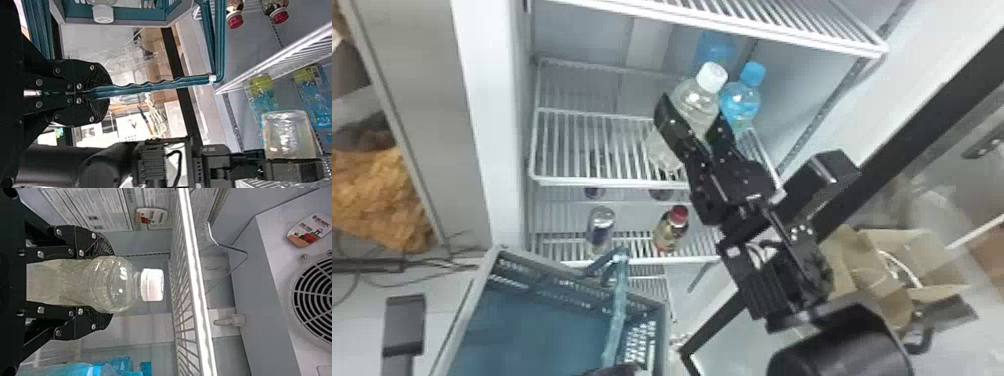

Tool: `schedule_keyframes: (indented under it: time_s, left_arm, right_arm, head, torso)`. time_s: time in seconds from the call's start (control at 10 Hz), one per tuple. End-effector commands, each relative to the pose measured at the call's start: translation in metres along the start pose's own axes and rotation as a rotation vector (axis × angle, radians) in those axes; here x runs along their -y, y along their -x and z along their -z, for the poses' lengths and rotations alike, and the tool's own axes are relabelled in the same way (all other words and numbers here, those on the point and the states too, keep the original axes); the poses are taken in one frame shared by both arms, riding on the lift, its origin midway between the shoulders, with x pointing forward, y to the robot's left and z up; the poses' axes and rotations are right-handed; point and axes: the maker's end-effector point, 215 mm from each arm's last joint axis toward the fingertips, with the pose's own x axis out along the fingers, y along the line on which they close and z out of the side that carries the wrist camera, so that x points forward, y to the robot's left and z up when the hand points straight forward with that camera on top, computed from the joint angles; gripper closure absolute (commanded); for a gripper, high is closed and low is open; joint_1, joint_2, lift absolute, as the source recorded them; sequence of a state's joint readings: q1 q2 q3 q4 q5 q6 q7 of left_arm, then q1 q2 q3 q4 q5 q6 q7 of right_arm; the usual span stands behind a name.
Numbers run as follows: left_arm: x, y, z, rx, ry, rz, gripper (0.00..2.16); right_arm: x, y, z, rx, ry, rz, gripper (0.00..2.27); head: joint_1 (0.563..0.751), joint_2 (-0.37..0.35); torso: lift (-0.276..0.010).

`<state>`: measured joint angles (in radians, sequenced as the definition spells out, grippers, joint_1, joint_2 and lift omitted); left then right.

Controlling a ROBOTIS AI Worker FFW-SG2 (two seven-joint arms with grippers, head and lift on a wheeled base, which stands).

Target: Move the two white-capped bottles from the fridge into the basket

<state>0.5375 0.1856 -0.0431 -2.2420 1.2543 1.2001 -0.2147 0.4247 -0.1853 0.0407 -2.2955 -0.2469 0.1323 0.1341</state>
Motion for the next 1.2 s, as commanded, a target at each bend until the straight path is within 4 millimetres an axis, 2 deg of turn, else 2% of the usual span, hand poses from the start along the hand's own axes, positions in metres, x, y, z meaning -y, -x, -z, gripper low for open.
schedule_keyframes:
  time_s: [0.0,0.3,0.5,0.7,0.8,1.0,1.1]
  left_arm:
    - [0.000,0.000,0.000,0.001,0.000,-0.001,1.19]
    - [-0.003,0.002,0.001,0.001,0.006,-0.008,1.19]
    - [-0.003,0.002,0.001,0.004,0.006,-0.006,1.19]
    - [-0.004,0.003,0.002,0.001,0.007,-0.009,1.19]
    - [-0.003,0.003,0.001,0.003,0.007,-0.007,1.19]
    - [-0.003,0.003,0.001,0.006,0.006,-0.007,1.19]
    - [-0.003,0.003,0.001,0.006,0.006,-0.007,1.19]
  right_arm:
    - [-0.006,0.026,-0.003,-0.035,-0.021,0.001,0.89]
    - [-0.011,0.069,-0.009,-0.108,-0.041,0.023,0.89]
    - [-0.010,0.092,-0.001,-0.178,-0.042,0.042,0.89]
    - [-0.010,0.117,0.031,-0.294,-0.101,0.046,0.89]
    - [-0.014,0.128,0.041,-0.347,-0.118,0.048,0.89]
    - [-0.026,0.141,0.075,-0.478,-0.167,-0.023,0.89]
    - [-0.032,0.148,0.086,-0.516,-0.212,-0.040,0.89]
  head:
    - [0.695,-0.340]
    - [0.695,-0.350]
    - [0.695,-0.350]
    - [0.695,-0.350]
    - [0.695,-0.350]
    - [0.695,-0.350]
    - [0.695,-0.350]
  torso:
    - [0.000]
    - [0.000]
    - [0.000]
    - [0.000]
    - [0.000]
    - [0.000]
    - [0.000]
